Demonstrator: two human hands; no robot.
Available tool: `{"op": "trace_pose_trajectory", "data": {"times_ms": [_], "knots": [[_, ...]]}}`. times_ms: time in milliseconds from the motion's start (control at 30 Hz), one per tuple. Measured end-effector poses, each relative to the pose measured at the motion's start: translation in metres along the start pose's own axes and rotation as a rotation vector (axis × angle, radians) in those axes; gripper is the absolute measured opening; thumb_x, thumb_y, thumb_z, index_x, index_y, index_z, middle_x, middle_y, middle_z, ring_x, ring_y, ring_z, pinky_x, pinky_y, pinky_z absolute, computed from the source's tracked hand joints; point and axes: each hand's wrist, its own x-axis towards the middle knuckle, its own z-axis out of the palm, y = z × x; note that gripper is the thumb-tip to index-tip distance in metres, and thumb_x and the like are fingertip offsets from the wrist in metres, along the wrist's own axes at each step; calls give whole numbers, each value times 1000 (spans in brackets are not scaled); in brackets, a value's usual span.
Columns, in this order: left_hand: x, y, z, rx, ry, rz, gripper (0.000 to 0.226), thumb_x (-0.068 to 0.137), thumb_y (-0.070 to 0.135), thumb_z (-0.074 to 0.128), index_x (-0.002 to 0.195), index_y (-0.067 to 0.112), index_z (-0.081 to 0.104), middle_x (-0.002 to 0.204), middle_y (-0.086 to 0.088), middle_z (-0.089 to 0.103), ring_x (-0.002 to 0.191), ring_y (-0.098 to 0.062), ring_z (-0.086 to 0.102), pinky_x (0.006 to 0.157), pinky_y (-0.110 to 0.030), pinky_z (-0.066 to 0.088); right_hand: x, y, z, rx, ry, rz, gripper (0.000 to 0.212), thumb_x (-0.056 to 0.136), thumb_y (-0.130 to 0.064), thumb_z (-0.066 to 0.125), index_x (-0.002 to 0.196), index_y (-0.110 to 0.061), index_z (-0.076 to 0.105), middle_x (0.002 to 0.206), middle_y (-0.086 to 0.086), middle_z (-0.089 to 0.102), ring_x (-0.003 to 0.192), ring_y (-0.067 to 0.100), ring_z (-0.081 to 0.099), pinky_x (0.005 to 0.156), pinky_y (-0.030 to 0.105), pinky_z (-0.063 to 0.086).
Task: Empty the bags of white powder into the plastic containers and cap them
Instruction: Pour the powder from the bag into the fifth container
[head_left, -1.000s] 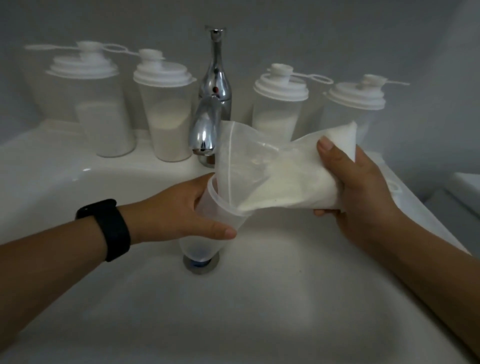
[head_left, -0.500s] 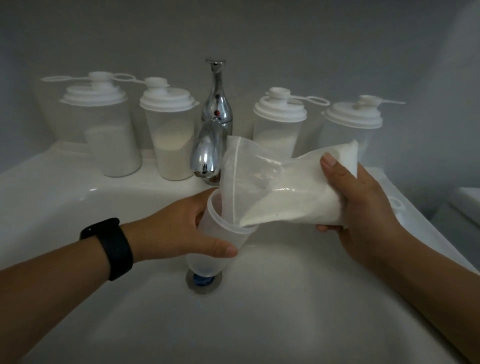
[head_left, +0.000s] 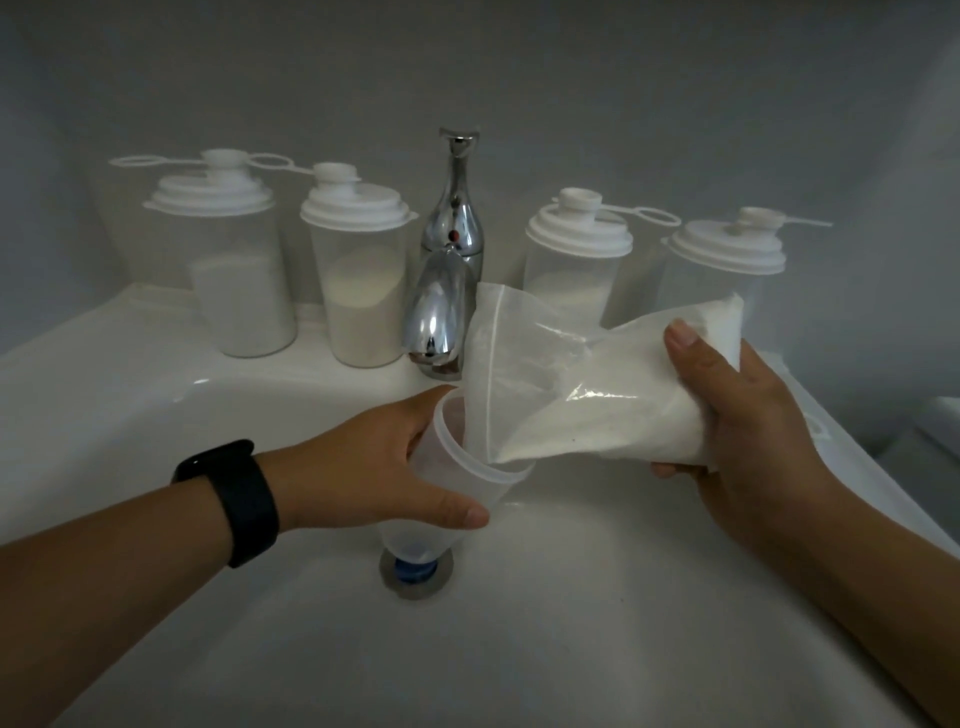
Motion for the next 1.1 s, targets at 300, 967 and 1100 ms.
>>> {"op": "trace_pose_trajectory", "data": {"times_ms": [300, 967, 1100], "knots": [[-2, 2, 0, 22, -10, -1, 84, 68, 45, 87, 133, 63, 37, 131, 46, 52, 122, 17, 51, 92, -1, 43, -3, -4, 0, -7, 7, 5, 42, 80, -55, 72, 111, -29, 64, 94, 1, 75, 78, 21, 74, 42, 29, 49], [0, 1, -1, 85, -18, -17, 87, 67, 55, 85, 137, 65, 33, 137, 43, 49, 126, 14, 49, 100, -12, 43, -2, -8, 0, -8, 34, -27, 48, 78, -54, 67, 116, -25, 64, 107, 11, 75, 87, 28, 74, 44, 29, 50], [0, 0, 0, 85, -19, -27, 87, 67, 56, 84, 137, 64, 33, 136, 41, 50, 126, 15, 48, 99, -9, 42, -1, -7, 0, -23, 28, -30, 42, 83, -53, 70, 115, -28, 63, 106, 8, 75, 88, 27, 74, 45, 30, 51]]}}
